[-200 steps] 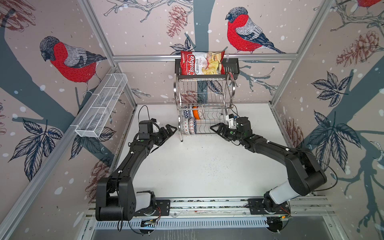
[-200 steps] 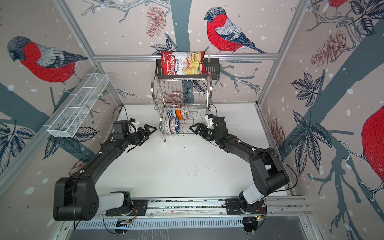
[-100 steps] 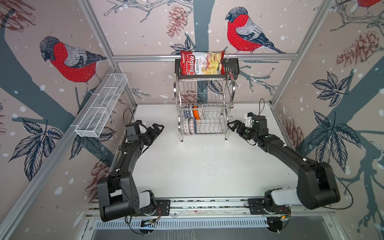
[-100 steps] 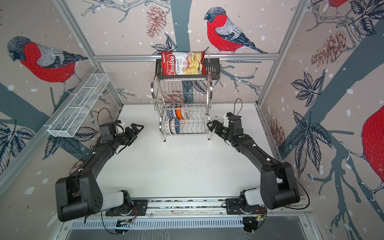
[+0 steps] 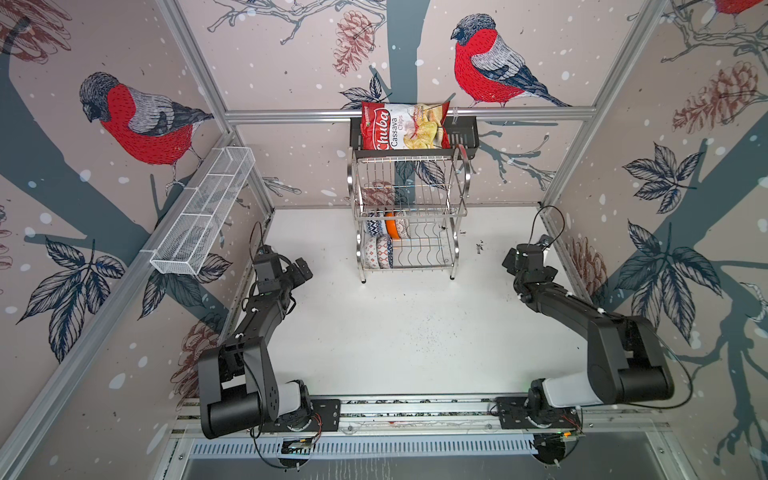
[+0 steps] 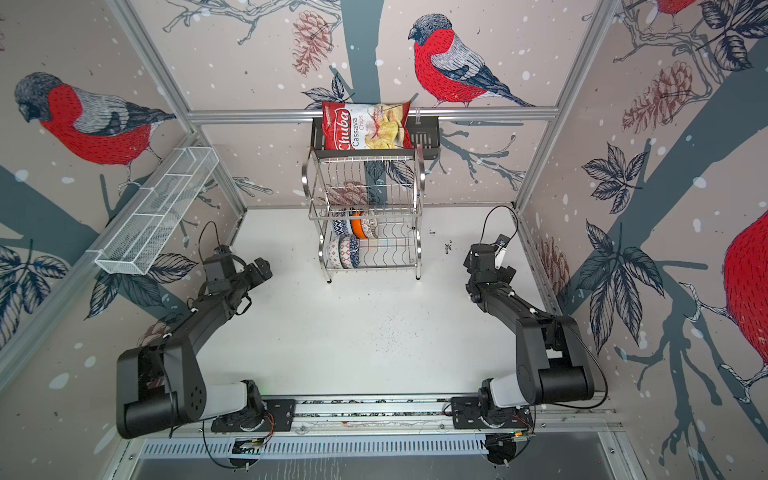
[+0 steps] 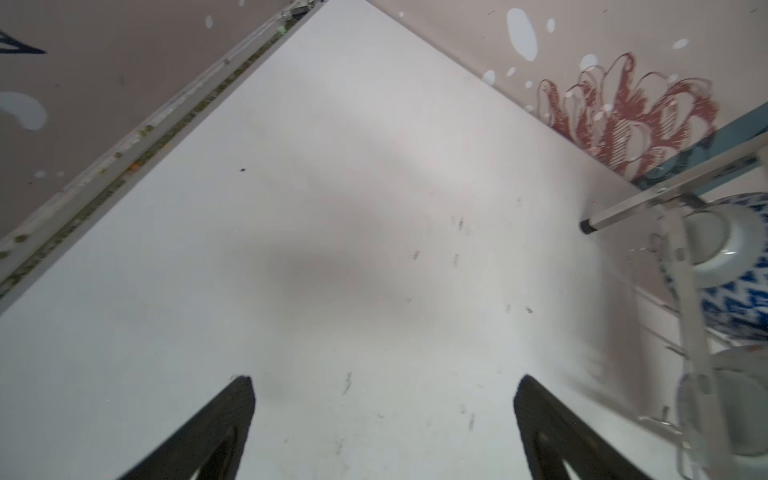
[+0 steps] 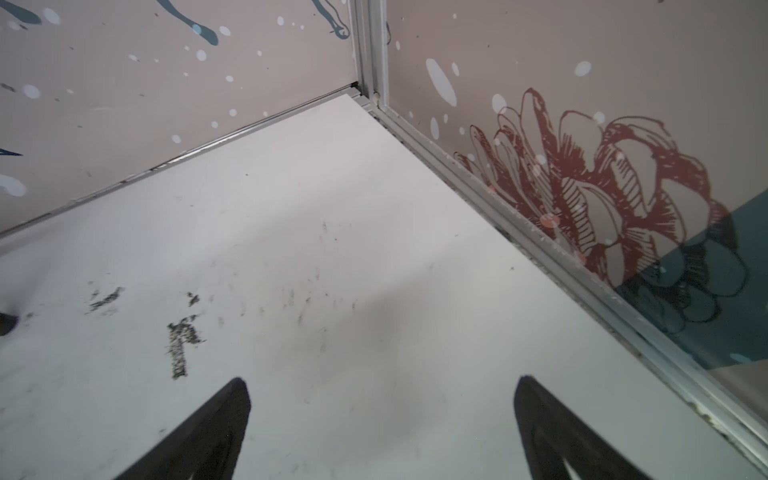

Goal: Load the bowls into the dish rack

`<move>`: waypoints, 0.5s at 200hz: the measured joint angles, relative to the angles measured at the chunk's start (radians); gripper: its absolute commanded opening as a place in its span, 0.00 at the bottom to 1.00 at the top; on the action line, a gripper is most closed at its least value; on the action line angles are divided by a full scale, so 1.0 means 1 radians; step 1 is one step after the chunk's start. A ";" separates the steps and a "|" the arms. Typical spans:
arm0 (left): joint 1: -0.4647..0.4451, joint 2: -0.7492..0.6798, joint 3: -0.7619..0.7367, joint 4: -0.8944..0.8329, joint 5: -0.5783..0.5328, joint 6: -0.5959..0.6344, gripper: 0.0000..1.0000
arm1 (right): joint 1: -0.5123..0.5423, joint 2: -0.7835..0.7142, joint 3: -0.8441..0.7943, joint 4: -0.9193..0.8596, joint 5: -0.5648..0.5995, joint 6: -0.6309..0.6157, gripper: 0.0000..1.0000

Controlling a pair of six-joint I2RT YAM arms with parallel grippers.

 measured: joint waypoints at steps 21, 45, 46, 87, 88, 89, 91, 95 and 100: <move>0.000 -0.019 -0.147 0.194 -0.052 0.065 0.98 | 0.000 0.006 -0.068 0.094 0.042 -0.016 0.99; -0.006 0.000 -0.271 0.429 -0.057 0.118 0.99 | 0.000 0.003 -0.157 0.204 0.049 -0.045 0.99; -0.007 0.003 -0.274 0.438 -0.058 0.119 0.98 | 0.000 0.003 -0.159 0.208 0.049 -0.047 1.00; -0.041 0.068 -0.328 0.716 -0.048 0.137 0.99 | 0.000 0.011 -0.246 0.397 0.040 -0.118 1.00; -0.041 0.068 -0.330 0.723 -0.048 0.136 0.99 | 0.000 0.010 -0.248 0.401 0.039 -0.119 0.99; -0.042 0.070 -0.335 0.737 -0.048 0.135 0.99 | 0.000 0.010 -0.251 0.410 0.038 -0.120 0.99; -0.043 0.072 -0.340 0.750 -0.047 0.135 0.99 | 0.000 0.009 -0.256 0.421 0.035 -0.122 0.99; -0.047 0.081 -0.357 0.789 -0.045 0.135 0.99 | 0.000 0.006 -0.265 0.439 0.031 -0.131 0.99; -0.050 0.095 -0.380 0.842 -0.040 0.135 0.99 | -0.001 0.003 -0.280 0.468 0.026 -0.147 0.99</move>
